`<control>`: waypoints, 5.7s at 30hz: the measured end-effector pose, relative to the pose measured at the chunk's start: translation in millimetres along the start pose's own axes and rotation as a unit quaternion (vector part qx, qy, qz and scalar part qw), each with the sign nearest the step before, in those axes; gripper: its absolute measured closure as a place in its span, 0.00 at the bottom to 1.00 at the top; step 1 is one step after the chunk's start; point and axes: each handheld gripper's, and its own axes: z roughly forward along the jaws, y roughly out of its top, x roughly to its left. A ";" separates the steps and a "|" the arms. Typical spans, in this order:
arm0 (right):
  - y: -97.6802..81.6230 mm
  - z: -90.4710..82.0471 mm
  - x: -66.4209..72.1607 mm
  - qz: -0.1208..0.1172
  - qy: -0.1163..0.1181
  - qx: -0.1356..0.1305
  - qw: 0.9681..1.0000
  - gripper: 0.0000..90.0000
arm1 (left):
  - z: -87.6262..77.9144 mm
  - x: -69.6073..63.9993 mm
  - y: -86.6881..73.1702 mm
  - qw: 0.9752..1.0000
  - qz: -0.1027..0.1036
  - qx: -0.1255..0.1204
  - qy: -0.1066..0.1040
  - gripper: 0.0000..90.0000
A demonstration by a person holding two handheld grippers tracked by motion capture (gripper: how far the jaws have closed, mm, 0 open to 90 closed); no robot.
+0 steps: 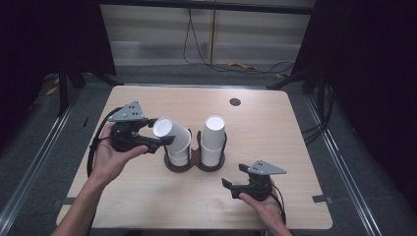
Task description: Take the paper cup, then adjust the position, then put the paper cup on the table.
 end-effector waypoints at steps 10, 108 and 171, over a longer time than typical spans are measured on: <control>0.9 0.3 2.3 -0.005 0.008 0.000 1.000 0.17 | -4.0 -8.1 -17.9 1.000 0.009 0.002 -0.009 0.36; 33.4 41.4 54.0 -0.122 0.162 0.012 0.979 0.28 | 45.5 -35.8 -77.0 0.993 -0.014 0.010 -0.118 0.23; 63.8 48.7 65.0 -0.235 0.163 0.233 0.930 0.30 | 52.5 -37.1 -83.2 0.981 0.004 0.097 -0.170 0.22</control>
